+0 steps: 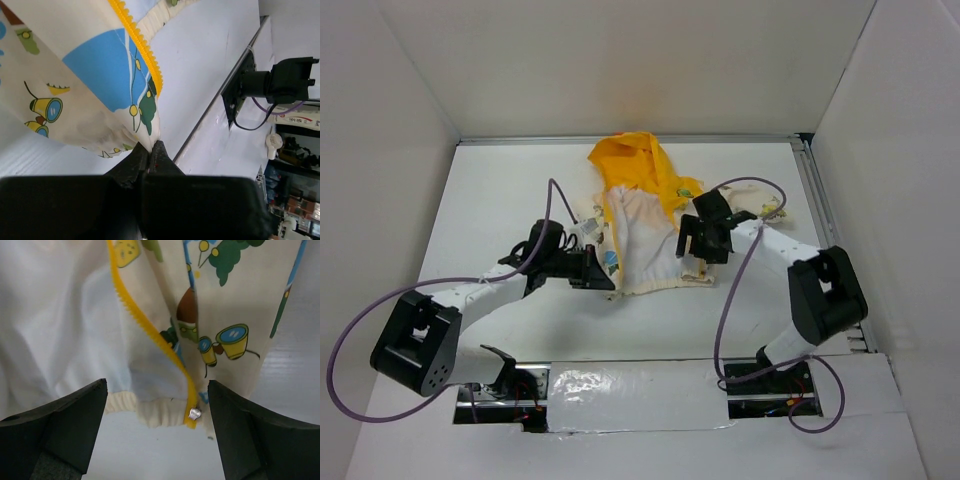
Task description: Zip up the jacket
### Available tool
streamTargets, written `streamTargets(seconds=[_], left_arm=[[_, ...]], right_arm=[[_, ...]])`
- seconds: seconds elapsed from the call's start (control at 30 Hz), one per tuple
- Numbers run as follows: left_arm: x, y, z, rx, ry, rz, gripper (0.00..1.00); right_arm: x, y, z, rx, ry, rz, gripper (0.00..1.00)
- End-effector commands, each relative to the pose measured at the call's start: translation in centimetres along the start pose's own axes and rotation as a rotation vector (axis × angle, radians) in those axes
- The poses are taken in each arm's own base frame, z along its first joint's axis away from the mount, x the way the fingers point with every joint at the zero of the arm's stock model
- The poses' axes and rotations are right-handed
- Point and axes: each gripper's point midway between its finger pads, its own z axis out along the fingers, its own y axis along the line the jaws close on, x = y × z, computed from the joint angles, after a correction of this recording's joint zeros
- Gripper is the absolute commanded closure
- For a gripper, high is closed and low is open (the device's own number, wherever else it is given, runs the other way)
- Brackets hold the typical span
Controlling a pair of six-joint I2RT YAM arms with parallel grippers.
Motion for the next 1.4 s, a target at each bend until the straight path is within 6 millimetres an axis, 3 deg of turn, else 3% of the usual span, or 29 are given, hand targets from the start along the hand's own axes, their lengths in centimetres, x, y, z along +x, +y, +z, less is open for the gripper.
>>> streamTargets(seconds=[0.0,0.13,0.17,0.23,0.33,0.43,0.47,0.5,0.63,0.7,0.73,0.77,0.83,0.9,0.93,0.97,1.0,1.03,1.07,1.1,1.13,1.2,1.23,1.37], left_arm=[[-0.6,-1.9,-1.1,0.139,-0.043,0.083,1.0],[0.3,-0.8,-1.3,0.143,-0.043,0.034,1.0],[0.4,-0.6,-1.2,0.142,-0.04,0.028,1.0],[0.3,-0.2,-1.3,0.139,-0.043,0.015,1.0],[0.2,0.1,-1.5,0.142,-0.047,0.006,1.0],[0.2,0.2,-1.5,0.139,-0.054,0.01,1.0],[0.1,0.2,-1.5,0.137,-0.056,0.01,1.0],[0.2,0.3,-1.5,0.13,-0.058,0.007,1.0],[0.1,0.5,-1.7,0.105,-0.07,0.003,1.0],[0.2,0.8,-1.9,0.078,-0.075,-0.01,1.0],[0.2,1.0,-2.0,0.065,-0.08,-0.019,1.0],[0.1,1.1,-2.1,0.055,-0.085,-0.035,1.0],[0.2,1.2,-2.4,0.042,-0.096,-0.047,1.0],[0.5,1.5,-2.6,0.025,-0.101,-0.055,1.0],[0.7,1.7,-2.7,0.019,-0.104,-0.061,1.0],[0.9,1.9,-2.7,0.014,-0.103,-0.067,1.0],[0.8,2.0,-2.8,0.01,-0.111,-0.07,1.0],[1.0,2.2,-2.9,0.009,-0.11,-0.076,1.0],[1.1,2.2,-2.9,0.012,-0.108,-0.077,1.0],[1.1,2.3,-3.0,0.012,-0.111,-0.083,1.0],[1.2,2.3,-3.0,0.015,-0.107,-0.085,1.0],[1.2,2.4,-3.1,0.016,-0.107,-0.09,1.0],[1.2,2.5,-3.1,0.013,-0.109,-0.094,1.0],[1.0,2.3,-3.3,0.021,-0.115,-0.093,1.0]], right_arm=[[-0.8,0.5,1.3,0.0,0.026,-0.031,0.13],[0.7,1.5,2.7,-0.014,0.111,-0.047,0.27],[0.7,1.7,2.7,-0.018,0.111,-0.046,0.39],[0.9,1.9,2.3,-0.016,0.105,-0.041,0.51],[0.4,1.5,0.5,0.032,0.071,-0.038,0.6],[0.6,1.5,-1.7,0.125,0.045,-0.067,0.84],[0.2,2.0,-2.4,0.132,0.027,-0.079,1.0],[0.7,1.9,-2.9,0.161,0.036,-0.099,1.0],[2.4,4.1,-3.7,0.182,0.054,-0.184,1.0],[3.1,4.7,-3.3,0.287,0.048,-0.233,0.99],[2.4,5.7,-3.6,0.309,0.018,-0.243,0.89],[4.0,5.8,-2.9,0.373,0.047,-0.286,0.83],[4.2,8.1,-2.5,0.355,0.021,-0.34,0.79],[6.6,12.0,-2.5,0.206,0.056,-0.41,0.79],[6.9,15.1,-2.2,0.065,0.032,-0.447,0.78],[7.3,17.8,-4.1,-0.087,0.015,-0.459,0.77],[10.4,19.3,-5.0,-0.257,0.128,-0.493,0.67],[9.3,22.4,-7.5,-0.454,0.057,-0.504,0.62],[9.2,23.4,-8.6,-0.549,0.048,-0.498,0.34],[10.4,23.1,-9.1,-0.625,0.093,-0.501,0.25],[9.6,23.9,-10.9,-0.704,0.048,-0.493,0.19],[9.0,22.6,-10.6,-0.715,0.05,-0.462,0.11],[8.7,22.0,-11.0,-0.717,0.046,-0.445,0.1],[7.7,17.0,-7.9,-0.532,0.081,-0.279,0.18]])
